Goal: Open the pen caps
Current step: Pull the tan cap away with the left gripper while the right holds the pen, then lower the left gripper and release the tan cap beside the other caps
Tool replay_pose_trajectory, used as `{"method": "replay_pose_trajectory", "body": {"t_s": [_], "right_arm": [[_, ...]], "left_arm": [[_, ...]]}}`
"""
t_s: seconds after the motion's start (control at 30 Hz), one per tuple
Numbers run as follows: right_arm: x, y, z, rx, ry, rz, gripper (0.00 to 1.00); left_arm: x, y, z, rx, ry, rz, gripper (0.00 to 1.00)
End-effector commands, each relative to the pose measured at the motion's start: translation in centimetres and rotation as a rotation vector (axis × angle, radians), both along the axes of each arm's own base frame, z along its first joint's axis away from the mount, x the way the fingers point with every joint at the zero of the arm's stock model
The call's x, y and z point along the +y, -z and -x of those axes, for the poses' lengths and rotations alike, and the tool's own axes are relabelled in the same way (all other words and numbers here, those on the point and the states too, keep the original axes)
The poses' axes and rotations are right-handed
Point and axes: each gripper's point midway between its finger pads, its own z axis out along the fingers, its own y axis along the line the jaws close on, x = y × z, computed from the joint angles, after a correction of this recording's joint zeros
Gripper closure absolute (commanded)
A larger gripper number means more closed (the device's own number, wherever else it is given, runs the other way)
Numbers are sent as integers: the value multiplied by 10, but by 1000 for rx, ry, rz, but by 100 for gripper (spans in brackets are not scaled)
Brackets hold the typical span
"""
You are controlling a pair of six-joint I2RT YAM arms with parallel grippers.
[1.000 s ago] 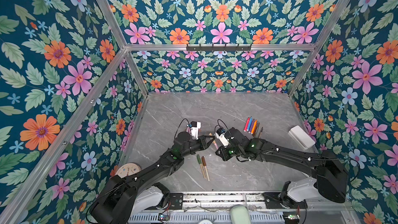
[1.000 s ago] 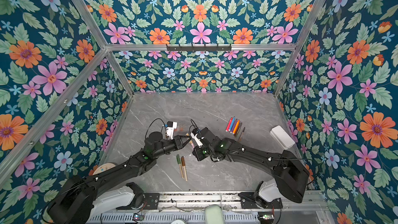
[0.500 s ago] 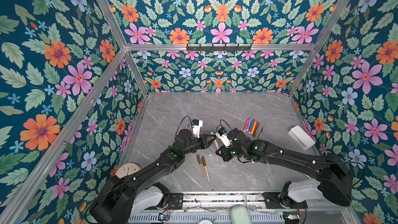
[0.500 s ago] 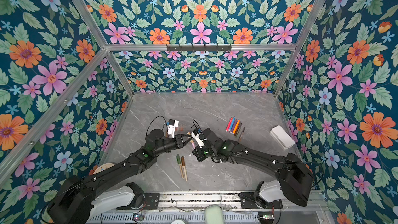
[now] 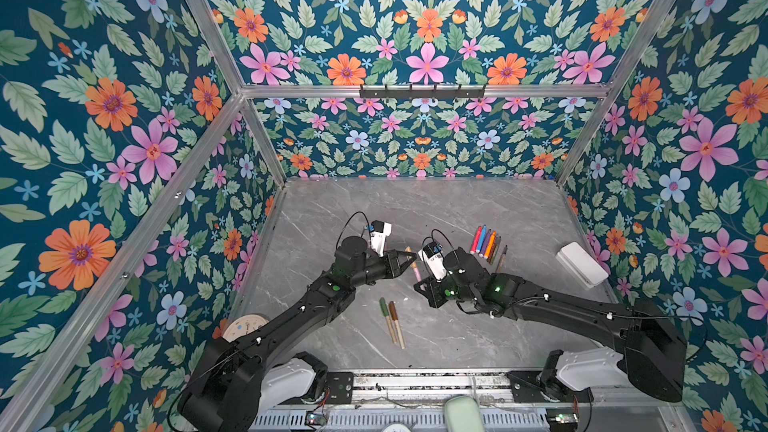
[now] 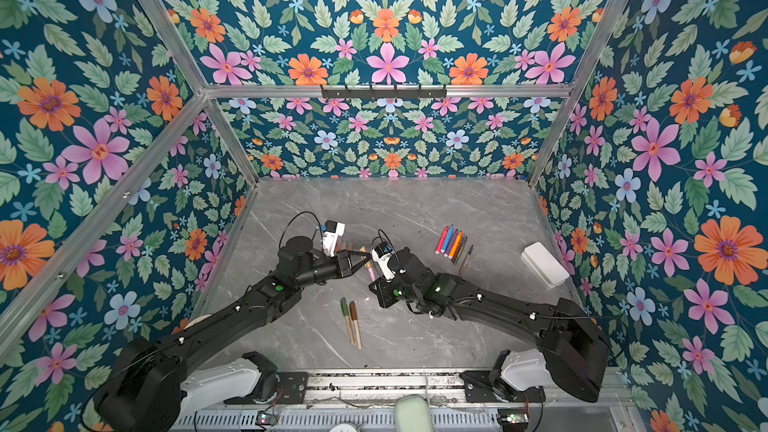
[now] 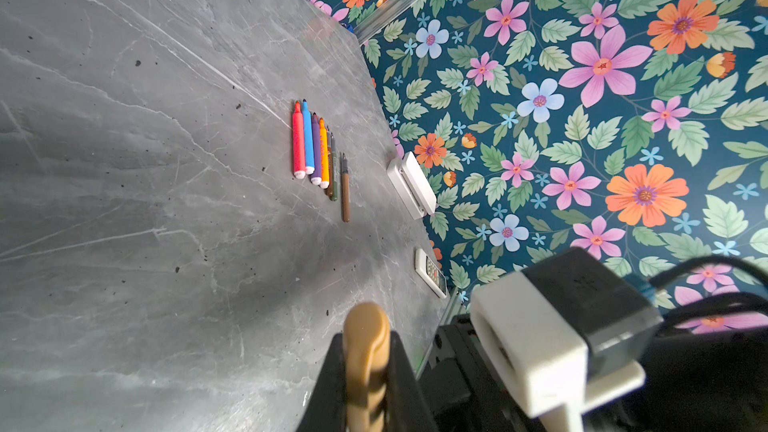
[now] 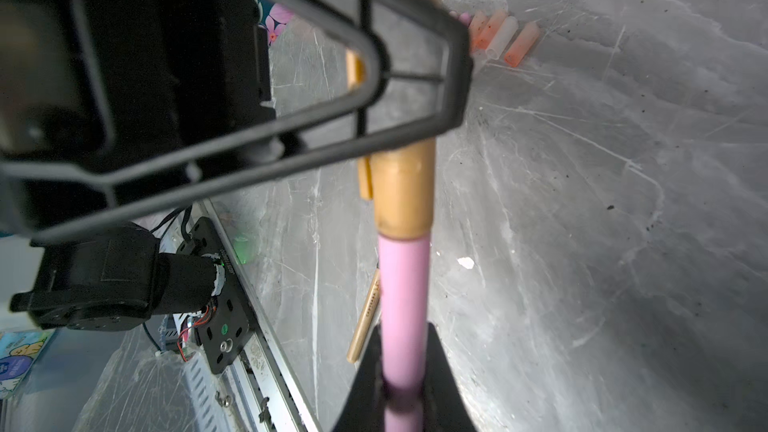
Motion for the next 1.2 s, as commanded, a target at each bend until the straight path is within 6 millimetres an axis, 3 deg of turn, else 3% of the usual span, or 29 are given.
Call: {"method": "replay_pose_trajectory", "body": {"t_s": [0.0, 0.27, 0.5, 0.6, 0.97, 1.17], "right_arm": [[-17, 27, 22, 115, -19, 98, 100], [-15, 28, 26, 116, -36, 89, 100], [-17, 27, 25, 108, -26, 95, 100], [-18, 29, 24, 107, -20, 103, 100], [-20, 37, 23, 121, -14, 135, 100], [-19, 39, 22, 128, -15, 156, 100]], "left_arm": [[22, -22, -39, -115, -187, 28, 100], [31, -30, -51, -108, -195, 122, 100], [39, -26, -55, -116, -227, 52, 100], [52, -10, -57, -100, -265, -8, 100], [158, 69, -72, 19, -554, -219, 100], [197, 110, -83, 110, -628, -357, 100]]}}
